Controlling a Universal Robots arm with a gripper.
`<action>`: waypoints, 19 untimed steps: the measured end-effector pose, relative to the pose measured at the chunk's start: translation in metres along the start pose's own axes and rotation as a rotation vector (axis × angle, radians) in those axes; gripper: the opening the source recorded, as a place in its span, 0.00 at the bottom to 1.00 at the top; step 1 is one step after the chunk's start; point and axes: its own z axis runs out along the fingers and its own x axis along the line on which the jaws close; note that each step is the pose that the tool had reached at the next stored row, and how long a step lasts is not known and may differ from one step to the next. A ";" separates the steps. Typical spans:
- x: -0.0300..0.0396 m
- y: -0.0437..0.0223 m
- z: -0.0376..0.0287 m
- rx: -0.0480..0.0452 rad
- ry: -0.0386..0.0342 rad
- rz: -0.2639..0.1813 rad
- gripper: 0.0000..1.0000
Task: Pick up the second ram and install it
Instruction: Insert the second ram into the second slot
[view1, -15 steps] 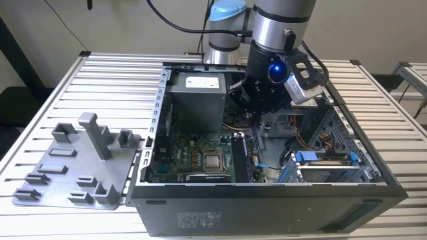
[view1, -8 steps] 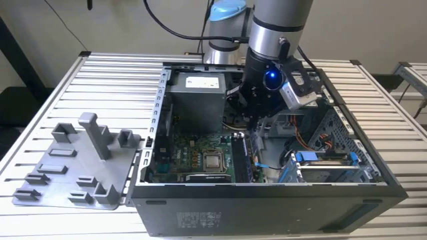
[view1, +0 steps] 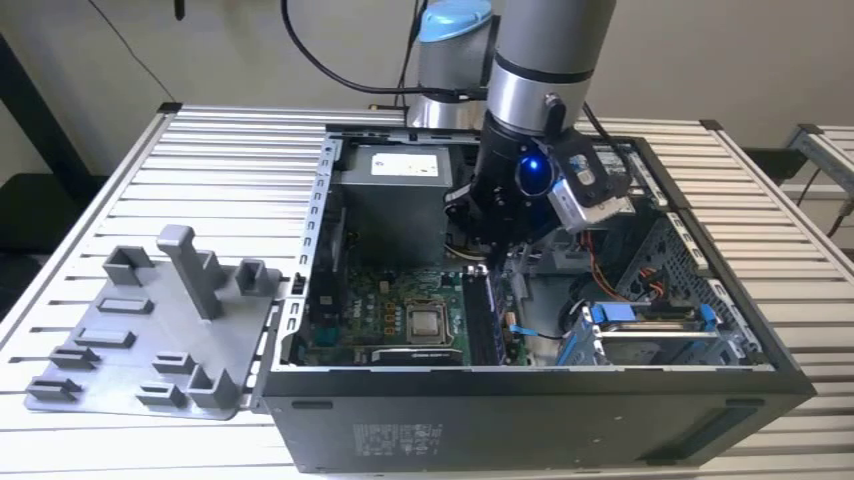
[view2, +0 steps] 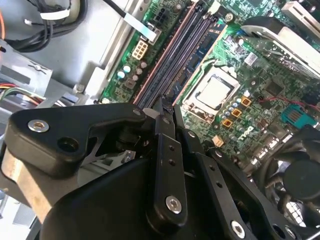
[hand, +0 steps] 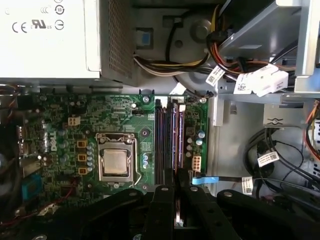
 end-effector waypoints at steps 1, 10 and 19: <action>0.0002 0.0001 0.0017 -0.0001 0.0001 0.000 0.14; 0.0019 0.0005 0.0177 -0.0001 0.0026 0.000 0.14; 0.0047 -0.0022 0.0351 -0.0001 0.0028 0.000 0.14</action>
